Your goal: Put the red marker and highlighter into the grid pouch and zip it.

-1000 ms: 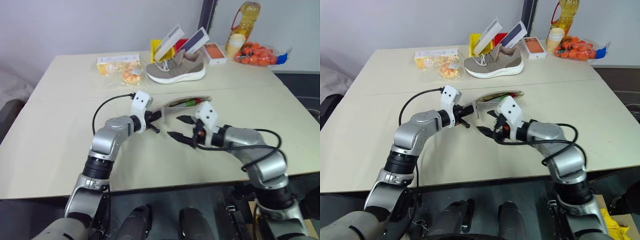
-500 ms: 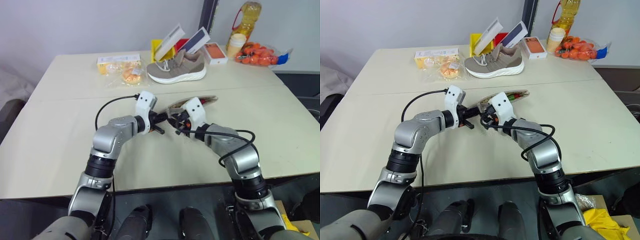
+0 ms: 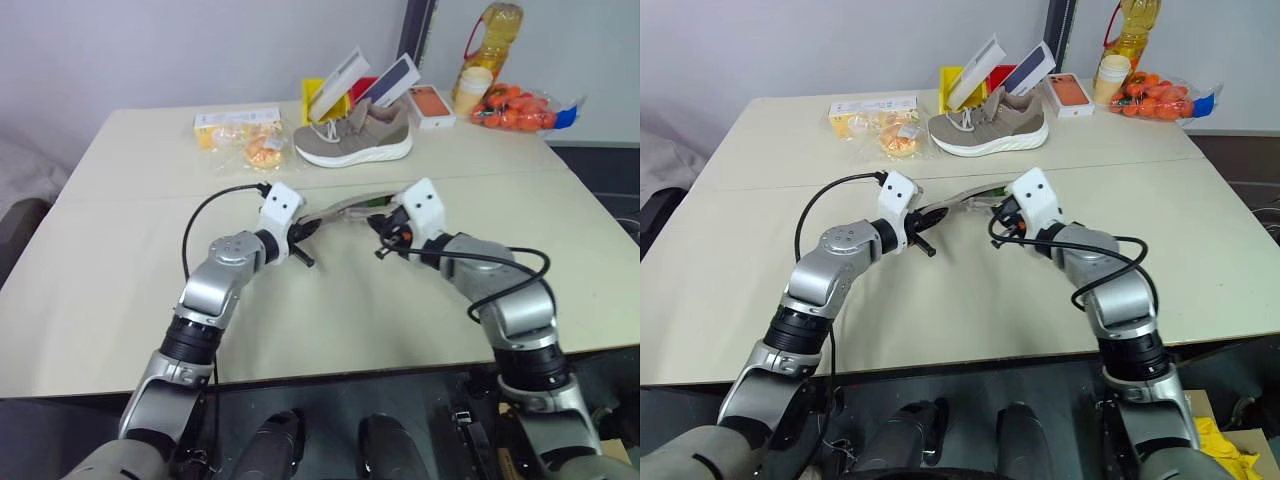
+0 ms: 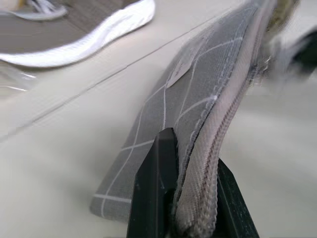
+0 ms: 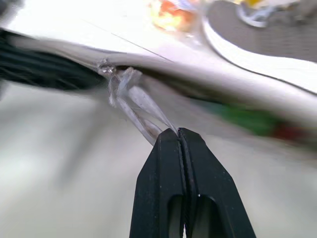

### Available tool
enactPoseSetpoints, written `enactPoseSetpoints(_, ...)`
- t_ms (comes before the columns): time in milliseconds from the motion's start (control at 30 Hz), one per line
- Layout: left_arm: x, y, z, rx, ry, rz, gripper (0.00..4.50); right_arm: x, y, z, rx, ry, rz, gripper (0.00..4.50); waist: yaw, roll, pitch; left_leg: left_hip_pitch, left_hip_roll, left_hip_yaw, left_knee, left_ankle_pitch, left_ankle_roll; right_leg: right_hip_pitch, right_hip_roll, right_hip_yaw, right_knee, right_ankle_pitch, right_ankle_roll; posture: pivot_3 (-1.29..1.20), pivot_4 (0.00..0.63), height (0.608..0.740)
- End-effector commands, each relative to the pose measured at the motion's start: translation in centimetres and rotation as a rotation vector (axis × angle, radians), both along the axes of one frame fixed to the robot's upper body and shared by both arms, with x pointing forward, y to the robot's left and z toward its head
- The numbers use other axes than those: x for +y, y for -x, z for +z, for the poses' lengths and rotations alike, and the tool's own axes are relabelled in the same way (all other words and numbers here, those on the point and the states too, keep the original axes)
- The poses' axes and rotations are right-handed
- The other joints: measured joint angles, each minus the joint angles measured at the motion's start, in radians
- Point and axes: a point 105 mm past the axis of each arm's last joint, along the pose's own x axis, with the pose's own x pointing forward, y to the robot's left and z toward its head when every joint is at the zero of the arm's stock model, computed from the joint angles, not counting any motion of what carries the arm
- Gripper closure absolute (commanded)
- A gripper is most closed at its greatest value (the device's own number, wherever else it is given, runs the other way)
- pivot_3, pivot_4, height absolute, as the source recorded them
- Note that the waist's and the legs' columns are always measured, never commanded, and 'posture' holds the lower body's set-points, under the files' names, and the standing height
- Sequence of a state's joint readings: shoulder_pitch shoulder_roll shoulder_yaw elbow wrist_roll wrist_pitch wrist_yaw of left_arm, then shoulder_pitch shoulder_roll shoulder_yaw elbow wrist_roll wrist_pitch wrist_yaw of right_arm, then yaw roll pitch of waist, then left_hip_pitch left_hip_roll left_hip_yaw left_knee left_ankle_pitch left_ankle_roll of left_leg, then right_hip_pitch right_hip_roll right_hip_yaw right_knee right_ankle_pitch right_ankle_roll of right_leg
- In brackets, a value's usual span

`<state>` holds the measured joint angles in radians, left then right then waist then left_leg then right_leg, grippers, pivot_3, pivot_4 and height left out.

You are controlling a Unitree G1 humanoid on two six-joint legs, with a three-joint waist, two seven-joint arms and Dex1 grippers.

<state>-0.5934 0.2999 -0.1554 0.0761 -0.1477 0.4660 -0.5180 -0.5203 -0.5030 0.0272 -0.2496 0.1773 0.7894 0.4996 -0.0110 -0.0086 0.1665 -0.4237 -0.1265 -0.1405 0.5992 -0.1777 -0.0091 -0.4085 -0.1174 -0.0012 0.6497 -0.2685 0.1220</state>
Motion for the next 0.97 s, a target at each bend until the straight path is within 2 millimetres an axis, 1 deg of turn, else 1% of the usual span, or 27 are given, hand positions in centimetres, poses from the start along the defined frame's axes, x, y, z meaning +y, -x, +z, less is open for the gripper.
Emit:
enactPoseSetpoints(33, 1.1, 0.2, 0.4, -0.08, -0.039, -0.002, 4.5, -3.8, -0.8, 3.1, -0.115, 0.039, -0.125, 4.47, 0.0, 0.0, 0.0, 0.0, 0.0, 0.0, 0.0, 0.0, 0.0, 0.0, 0.0, 0.0, 0.0, 0.0, 0.0, 0.0, 0.15, 0.74)
enactPoseSetpoints(67, 1.4, 0.3, 0.0, -0.082, -0.054, -0.004, 4.5, -4.6, -1.0, 3.1, -0.117, 0.059, -0.154, 4.47, 0.0, 0.0, 0.0, 0.0, 0.0, 0.0, 0.0, 0.0, 0.0, 0.0, 0.0, 0.0, 0.0, 0.0, 0.0, 0.0, 0.15, 0.74)
enactPoseSetpoints(133, 2.0, 0.5, -0.6, -0.079, -0.075, -0.002, 4.5, -5.8, -1.2, 2.8, -0.112, 0.083, -0.187, 4.47, -0.001, 0.0, 0.0, 0.0, 0.0, 0.0, 0.0, 0.0, 0.0, 0.0, 0.0, 0.0, 0.0, 0.0, 0.0, 0.0, 0.15, 0.74)
enactPoseSetpoints(167, 2.2, 0.6, -0.8, -0.077, -0.08, 0.0, 4.5, -6.1, -1.2, 2.6, -0.108, 0.093, -0.197, 4.47, -0.002, 0.0, 0.0, 0.0, 0.0, 0.0, 0.0, 0.0, 0.0, 0.0, 0.0, 0.0, 0.0, 0.0, 0.0, 0.0, 0.15, 0.74)
enactPoseSetpoints(233, 2.5, 0.8, -1.1, -0.046, -0.049, -0.001, 4.5, -6.2, -1.1, 2.0, -0.083, 0.098, -0.184, 4.47, -0.002, 0.0, 0.0, 0.0, 0.0, 0.0, 0.0, 0.0, 0.0, 0.0, 0.0, 0.0, 0.0, 0.0, 0.0, 0.0, 0.15, 0.74)
enactPoseSetpoints(267, 2.7, 1.0, -1.1, -0.037, -0.02, -0.006, 4.17, -5.6, -0.6, 1.4, -0.052, 0.093, -0.133, 4.5, -0.002, 0.0, 0.0, 0.0, 0.0, 0.0, 0.0, 0.0, 0.0, 0.0, 0.0, 0.0, 0.0, 0.0, 0.0, 0.0, 0.15, 0.74)
enactPoseSetpoints(367, 3.4, 1.5, -1.0, 0.001, 0.05, 0.005, 3.0, -4.9, 0.4, 0.0, 0.03, 0.036, -0.055, 3.59, -0.002, 0.0, 0.0, 0.0, 0.0, 0.0, 0.0, 0.0, 0.0, 0.0, 0.0, 0.0, 0.0, 0.0, 0.0, 0.0, 0.15, 0.74)
enactPoseSetpoints(467, 4.4, 2.0, -1.6, 0.023, 0.054, 0.042, 1.51, -4.7, 1.3, -1.0, 0.057, 0.047, -0.002, 2.14, -0.001, 0.0, 0.0, 0.0, 0.0, 0.0, 0.0, 0.0, 0.0, 0.0, 0.0, 0.0, 0.0, 0.0, 0.0, 0.0, 0.15, 0.74)
enactPoseSetpoints(500, 4.9, 2.2, -1.9, 0.036, 0.058, 0.06, 0.97, -4.6, 1.7, -1.3, 0.062, 0.047, 0.018, 1.52, -0.001, 0.0, 0.0, 0.0, 0.0, 0.0, 0.0, 0.0, 0.0, 0.0, 0.0, 0.0, 0.0, 0.0, 0.0, 0.0, 0.15, 0.74)
enactPoseSetpoints(533, 5.5, 2.6, -2.3, 0.056, 0.063, 0.081, 0.48, -4.6, 2.1, -1.7, 0.067, 0.049, 0.039, 1.03, -0.001, 0.0, 0.0, 0.0, 0.0, 0.0, 0.0, 0.0, 0.0, 0.0, 0.0, 0.0, 0.0, 0.0, 0.0, 0.0, 0.15, 0.74)
enactPoseSetpoints(633, 6.8, 3.6, -3.0, 0.096, 0.112, 0.125, 0.48, -4.7, 2.7, -2.4, 0.054, 0.049, 0.061, 1.03, -0.002, 0.0, 0.0, 0.0, 0.0, 0.0, 0.0, 0.0, 0.0, 0.0, 0.0, 0.0, 0.0, 0.0, 0.0, 0.0, 0.15, 0.74)
enactPoseSetpoints(733, 9.2, 4.9, -3.7, 0.104, 0.158, 0.235, 0.48, -4.3, 3.6, -2.9, 0.044, -0.028, 0.107, 1.03, -0.002, 0.0, 0.0, 0.0, 0.001, 0.0, 0.0, 0.0, 0.0, 0.0, 0.0, 0.0, 0.0, 0.0, 0.0, 0.0, 0.15, 0.74)
enactPoseSetpoints(800, 10.4, 5.7, -4.1, 0.108, 0.168, 0.287, 0.48, -3.8, 4.1, -3.2, 0.042, -0.065, 0.135, 1.03, -0.001, 0.0, 0.0, 0.0, 0.001, 0.0, 0.0, 0.0, 0.0, 0.0, -0.001, 0.0, 0.0, 0.0, 0.0, 0.0, 0.15, 0.74)
enactPoseSetpoints(900, 11.4, 6.4, -4.4, 0.099, 0.154, 0.319, 0.48, -3.5, 3.9, -3.4, 0.03, -0.112, 0.14, 1.03, 0.001, 0.0, 0.0, 0.0, 0.001, 0.0, 0.0, 0.0, 0.0, 0.0, -0.001, 0.0, 0.0, 0.0, 0.0, 0.0, 0.15, 0.74)
enactPoseSetpoints(967, 12.1, 6.5, -4.5, 0.099, 0.159, 0.348, 0.48, -3.3, 3.6, -3.2, 0.026, -0.147, 0.142, 1.03, 0.002, 0.0, 0.0, 0.0, 0.001, 0.0, 0.0, 0.0, 0.0, 0.001, -0.001, 0.0, -0.001, 0.0, 0.0, 0.0, 0.15, 0.74)
